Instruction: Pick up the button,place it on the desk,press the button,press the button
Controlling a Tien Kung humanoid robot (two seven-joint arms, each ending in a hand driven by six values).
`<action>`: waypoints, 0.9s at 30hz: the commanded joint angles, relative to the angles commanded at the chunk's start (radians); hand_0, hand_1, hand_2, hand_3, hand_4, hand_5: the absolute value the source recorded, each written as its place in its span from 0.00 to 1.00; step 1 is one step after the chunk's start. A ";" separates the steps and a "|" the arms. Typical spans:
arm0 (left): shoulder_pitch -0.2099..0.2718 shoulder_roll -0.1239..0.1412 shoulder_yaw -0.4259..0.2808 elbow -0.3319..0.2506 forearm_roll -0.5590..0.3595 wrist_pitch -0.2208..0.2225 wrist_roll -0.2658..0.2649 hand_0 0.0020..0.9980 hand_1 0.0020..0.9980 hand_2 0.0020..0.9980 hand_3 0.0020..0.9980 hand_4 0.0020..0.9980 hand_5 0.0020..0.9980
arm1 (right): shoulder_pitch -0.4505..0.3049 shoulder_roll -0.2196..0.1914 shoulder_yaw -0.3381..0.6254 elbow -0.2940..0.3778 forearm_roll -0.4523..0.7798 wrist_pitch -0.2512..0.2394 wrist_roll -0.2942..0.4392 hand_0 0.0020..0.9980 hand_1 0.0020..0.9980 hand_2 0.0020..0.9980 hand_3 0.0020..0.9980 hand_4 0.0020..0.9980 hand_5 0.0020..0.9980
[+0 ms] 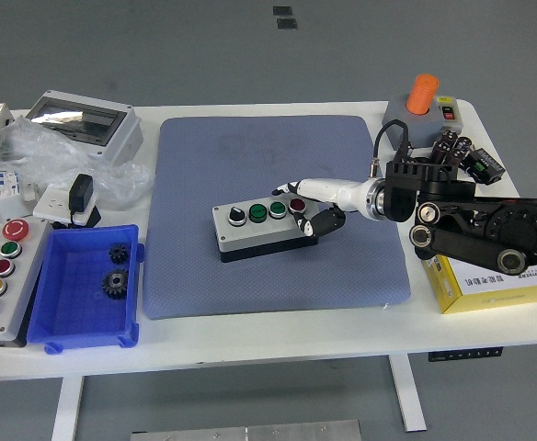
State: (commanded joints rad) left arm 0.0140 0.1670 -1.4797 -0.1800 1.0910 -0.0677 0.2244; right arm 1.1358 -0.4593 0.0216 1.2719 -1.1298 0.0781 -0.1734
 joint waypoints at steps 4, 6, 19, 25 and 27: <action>0.001 -0.001 -0.001 0.000 0.003 0.001 -0.003 0.58 0.52 0.48 0.59 0.23 0.00 | -0.002 -0.009 0.007 0.003 0.008 0.003 -0.005 0.94 0.94 1.00 1.00 0.16 0.12; 0.002 -0.001 -0.003 0.000 0.006 0.001 -0.004 0.58 0.52 0.48 0.59 0.23 0.00 | -0.004 -0.012 0.010 0.003 0.008 0.004 -0.006 0.94 0.94 1.00 1.00 0.16 0.12; 0.004 -0.001 -0.014 0.000 0.028 0.002 -0.009 0.57 0.52 0.48 0.59 0.20 0.00 | -0.020 -0.054 0.039 0.010 0.006 0.003 -0.015 0.94 0.94 1.00 1.00 0.15 0.14; 0.002 -0.003 -0.020 0.000 0.038 -0.001 -0.011 0.57 0.52 0.48 0.59 0.20 0.00 | -0.032 -0.078 0.061 0.027 0.015 -0.003 -0.010 0.94 0.94 1.00 1.00 0.16 0.14; 0.001 -0.003 -0.020 0.000 0.039 -0.001 -0.012 0.57 0.52 0.48 0.59 0.20 0.00 | -0.034 -0.082 0.076 0.027 0.010 -0.006 -0.011 0.94 0.94 1.00 1.00 0.16 0.14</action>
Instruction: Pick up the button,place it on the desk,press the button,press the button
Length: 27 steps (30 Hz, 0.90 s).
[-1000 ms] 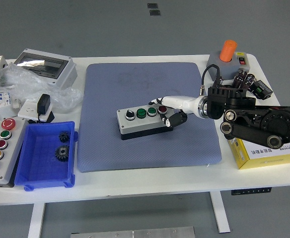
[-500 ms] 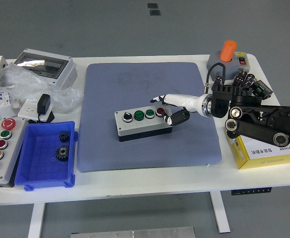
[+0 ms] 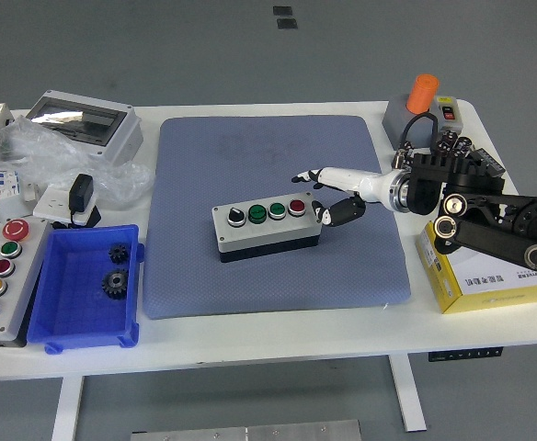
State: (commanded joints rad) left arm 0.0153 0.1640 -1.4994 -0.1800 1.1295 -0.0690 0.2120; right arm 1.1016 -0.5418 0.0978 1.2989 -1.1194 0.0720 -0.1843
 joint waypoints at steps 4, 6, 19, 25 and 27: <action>-0.002 0.002 -0.001 0.000 0.003 -0.001 0.002 0.57 0.52 0.49 0.59 0.19 0.00 | 0.006 0.034 0.029 -0.042 -0.007 -0.007 0.000 0.94 0.94 1.00 1.00 0.16 0.14; -0.005 0.003 -0.002 0.000 0.004 -0.002 0.002 0.57 0.52 0.49 0.59 0.19 0.00 | 0.010 0.071 0.024 -0.079 0.000 -0.010 0.004 0.94 0.94 1.00 1.00 0.16 0.14; -0.006 0.005 0.005 0.000 -0.001 -0.006 0.006 0.57 0.52 0.49 0.59 0.18 0.00 | -0.012 0.145 -0.017 -0.170 0.089 -0.018 0.037 0.94 0.95 1.00 1.00 0.20 0.17; -0.006 0.006 0.008 0.000 -0.005 -0.005 0.002 0.57 0.52 0.49 0.59 0.17 0.00 | -0.023 0.100 -0.029 -0.117 0.106 -0.019 0.041 0.94 0.94 1.00 1.00 0.21 0.17; -0.006 0.006 0.007 0.000 -0.004 -0.004 0.001 0.57 0.52 0.49 0.59 0.17 0.00 | -0.026 0.089 -0.033 -0.102 0.109 -0.020 0.043 0.94 0.94 1.00 1.00 0.21 0.17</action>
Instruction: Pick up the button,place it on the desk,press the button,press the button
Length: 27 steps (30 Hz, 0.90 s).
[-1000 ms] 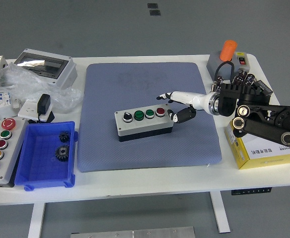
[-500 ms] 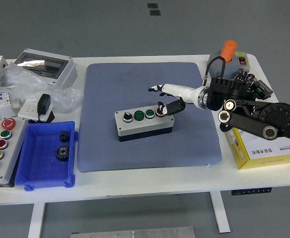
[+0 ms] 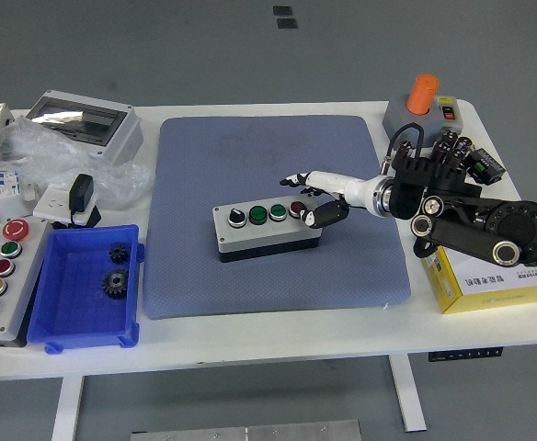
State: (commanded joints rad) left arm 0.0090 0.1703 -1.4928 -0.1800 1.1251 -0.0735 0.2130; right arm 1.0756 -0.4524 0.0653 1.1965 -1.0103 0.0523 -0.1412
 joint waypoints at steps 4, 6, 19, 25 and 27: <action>0.001 0.000 -0.005 0.000 0.006 0.002 -0.001 0.57 0.52 0.49 0.59 0.17 0.00 | -0.006 -0.027 0.003 0.043 0.004 -0.005 0.003 0.94 0.92 1.00 1.00 0.21 0.17; 0.001 0.001 -0.006 0.000 0.008 0.003 -0.001 0.57 0.52 0.49 0.59 0.17 0.00 | -0.007 -0.037 0.007 0.057 0.004 -0.006 0.003 0.94 0.92 1.00 1.00 0.21 0.17; 0.006 -0.005 0.003 0.000 -0.011 0.012 -0.002 0.57 0.52 0.49 0.59 0.16 0.00 | -0.067 -0.091 0.149 0.138 -0.134 -0.035 -0.091 0.91 0.90 1.00 1.00 0.22 0.17; 0.012 -0.007 0.007 0.000 -0.019 0.013 -0.003 0.57 0.52 0.49 0.59 0.16 0.00 | -0.103 -0.162 0.251 0.266 -0.334 0.020 -0.262 0.92 0.92 1.00 1.00 0.44 0.17; 0.013 -0.007 0.007 0.000 -0.020 0.015 -0.002 0.57 0.52 0.49 0.59 0.16 0.00 | -0.090 -0.174 0.268 0.310 -0.406 0.078 -0.338 0.92 0.92 1.00 1.00 0.44 0.17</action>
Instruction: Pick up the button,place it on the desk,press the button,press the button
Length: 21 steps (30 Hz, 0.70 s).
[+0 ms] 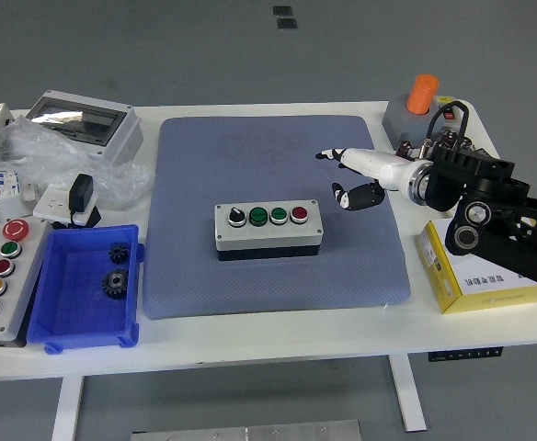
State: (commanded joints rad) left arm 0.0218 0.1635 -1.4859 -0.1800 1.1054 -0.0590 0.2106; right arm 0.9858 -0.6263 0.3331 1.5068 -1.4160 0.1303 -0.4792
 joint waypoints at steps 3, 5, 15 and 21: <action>0.001 0.001 0.000 0.000 -0.002 0.001 0.001 0.57 0.52 0.49 0.59 0.16 0.00 | 0.032 0.003 0.008 0.061 -0.024 0.103 -0.119 0.94 0.94 1.00 1.00 0.74 0.24; 0.000 0.002 0.000 0.000 -0.002 0.002 0.001 0.57 0.52 0.49 0.59 0.16 0.00 | 0.053 0.016 0.009 0.077 0.018 0.165 -0.166 0.94 0.94 1.00 1.00 0.74 0.24; -0.003 0.002 0.000 0.000 -0.005 0.000 0.009 0.57 0.53 0.49 0.59 0.16 0.00 | 0.107 0.071 0.029 0.059 0.141 0.377 -0.166 0.47 0.49 0.35 1.00 0.27 0.05; -0.003 0.004 -0.002 0.000 -0.005 0.001 0.012 0.57 0.53 0.49 0.59 0.16 0.00 | 0.109 0.092 0.014 0.037 0.159 0.386 -0.166 0.45 0.46 0.32 1.00 0.21 0.01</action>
State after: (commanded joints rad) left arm 0.0190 0.1678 -1.4879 -0.1800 1.1007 -0.0580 0.2231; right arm 1.0944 -0.5343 0.3471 1.5439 -1.2571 0.5160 -0.6454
